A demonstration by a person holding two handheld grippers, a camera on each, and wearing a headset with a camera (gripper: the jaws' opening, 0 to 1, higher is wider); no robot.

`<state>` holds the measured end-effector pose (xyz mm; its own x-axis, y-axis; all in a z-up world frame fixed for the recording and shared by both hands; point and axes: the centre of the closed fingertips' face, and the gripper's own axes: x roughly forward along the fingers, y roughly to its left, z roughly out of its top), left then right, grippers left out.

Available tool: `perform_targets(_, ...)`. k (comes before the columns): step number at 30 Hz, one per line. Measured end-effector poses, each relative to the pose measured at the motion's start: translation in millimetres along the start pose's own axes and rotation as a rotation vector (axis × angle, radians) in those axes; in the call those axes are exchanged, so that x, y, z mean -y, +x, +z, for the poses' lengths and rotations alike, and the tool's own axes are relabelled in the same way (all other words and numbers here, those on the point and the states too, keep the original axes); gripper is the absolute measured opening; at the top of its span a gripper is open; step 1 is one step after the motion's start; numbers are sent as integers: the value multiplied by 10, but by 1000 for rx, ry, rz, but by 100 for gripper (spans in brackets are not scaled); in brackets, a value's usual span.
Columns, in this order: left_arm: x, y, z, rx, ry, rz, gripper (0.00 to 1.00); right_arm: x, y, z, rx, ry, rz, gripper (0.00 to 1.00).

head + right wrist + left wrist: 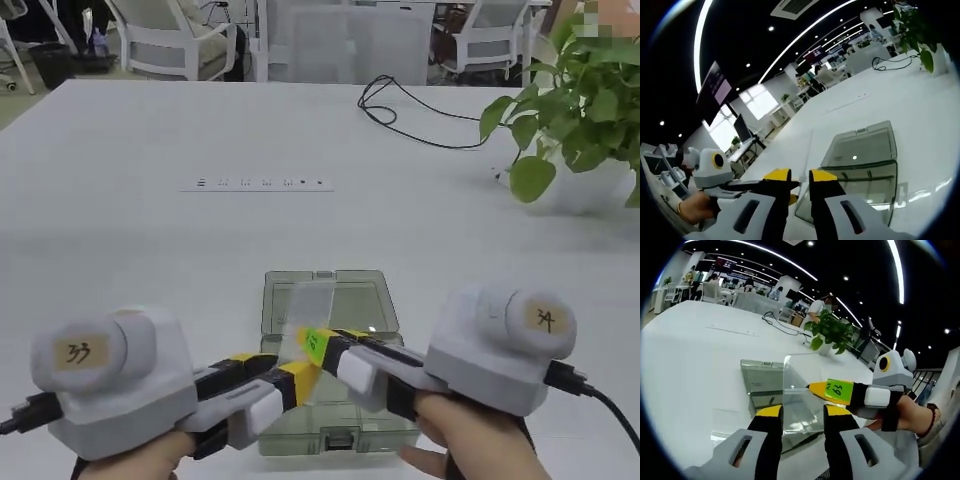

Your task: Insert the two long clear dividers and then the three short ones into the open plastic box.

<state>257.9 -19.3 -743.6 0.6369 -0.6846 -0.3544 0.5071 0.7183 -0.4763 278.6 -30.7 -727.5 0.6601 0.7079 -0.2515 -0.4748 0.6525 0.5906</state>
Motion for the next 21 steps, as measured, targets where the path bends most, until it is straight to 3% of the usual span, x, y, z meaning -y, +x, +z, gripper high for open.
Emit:
perform_targets(6, 23, 4, 0, 1, 11, 3, 30, 13, 8, -12, 4, 66, -4, 11)
perform_targets(9, 33, 10, 11, 6, 18, 0, 30, 28, 9, -59, -19, 103, -15, 10)
perform_targets(21, 28, 11, -24, -6, 25, 16, 30, 63, 17, -80, -33, 150, -34, 7)
